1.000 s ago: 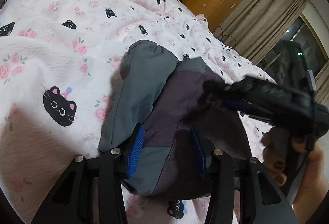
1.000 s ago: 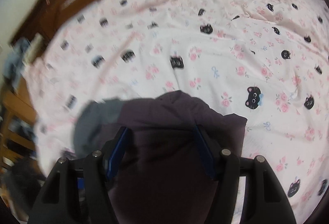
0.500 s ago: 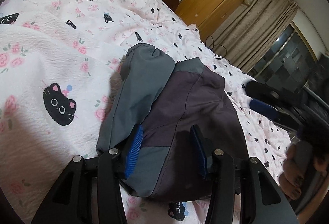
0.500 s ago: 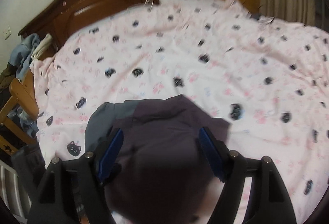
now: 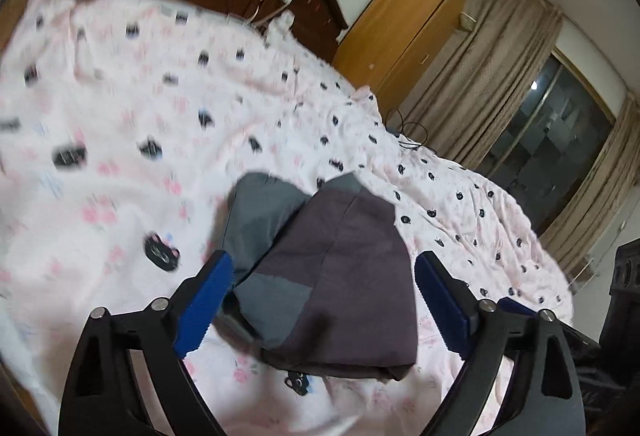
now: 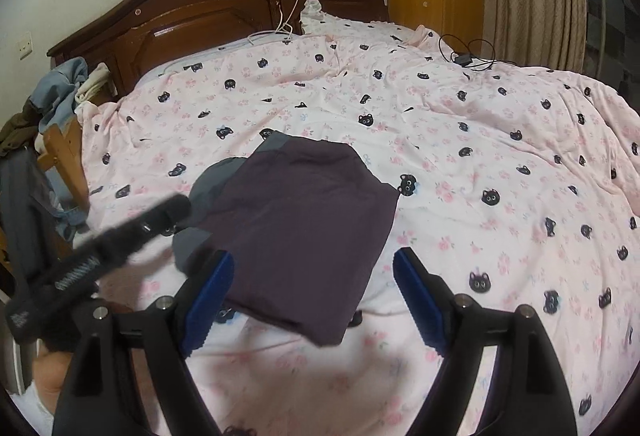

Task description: Fold clothes

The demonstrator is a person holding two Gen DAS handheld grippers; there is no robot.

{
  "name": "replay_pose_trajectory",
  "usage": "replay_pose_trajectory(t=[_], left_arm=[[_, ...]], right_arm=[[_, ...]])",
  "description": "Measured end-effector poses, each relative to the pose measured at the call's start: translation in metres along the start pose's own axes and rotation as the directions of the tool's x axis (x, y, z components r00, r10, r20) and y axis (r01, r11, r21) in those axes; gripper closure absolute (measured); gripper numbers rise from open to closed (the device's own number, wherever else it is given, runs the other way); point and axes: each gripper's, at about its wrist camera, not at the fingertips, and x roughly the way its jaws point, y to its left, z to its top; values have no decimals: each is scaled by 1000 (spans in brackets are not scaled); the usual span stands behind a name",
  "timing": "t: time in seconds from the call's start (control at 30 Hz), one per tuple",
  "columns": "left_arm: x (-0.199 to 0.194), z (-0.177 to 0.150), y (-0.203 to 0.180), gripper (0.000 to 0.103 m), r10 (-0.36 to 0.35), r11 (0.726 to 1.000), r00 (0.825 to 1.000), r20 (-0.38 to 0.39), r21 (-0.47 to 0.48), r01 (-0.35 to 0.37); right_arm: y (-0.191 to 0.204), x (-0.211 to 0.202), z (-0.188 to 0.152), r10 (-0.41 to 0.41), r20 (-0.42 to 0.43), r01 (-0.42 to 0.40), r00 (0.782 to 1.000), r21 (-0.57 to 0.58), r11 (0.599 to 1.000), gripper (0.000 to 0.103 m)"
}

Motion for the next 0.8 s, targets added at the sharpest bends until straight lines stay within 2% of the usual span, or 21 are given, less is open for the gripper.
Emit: replay_pose_trajectory(t=[0.1, 0.3, 0.53, 0.67, 0.8], left_arm=[[-19, 5, -15, 11, 37, 998, 999, 15, 52, -38], [-48, 2, -30, 11, 104, 990, 994, 33, 94, -106], [-79, -13, -46, 11, 178, 969, 984, 32, 167, -181], [-99, -18, -54, 4, 213, 958, 976, 34, 191, -216], [-126, -26, -63, 2, 246, 936, 965, 88, 237, -260]], right_arm=[[3, -14, -5, -8, 10, 8, 1000, -4, 1000, 19], [9, -43, -12, -16, 29, 17, 999, -7, 1000, 19], [13, -79, -22, -33, 53, 34, 998, -7, 999, 19], [16, -101, -31, -39, 67, 39, 997, 4, 999, 19], [24, -121, -44, -74, 70, 75, 995, -15, 997, 17]])
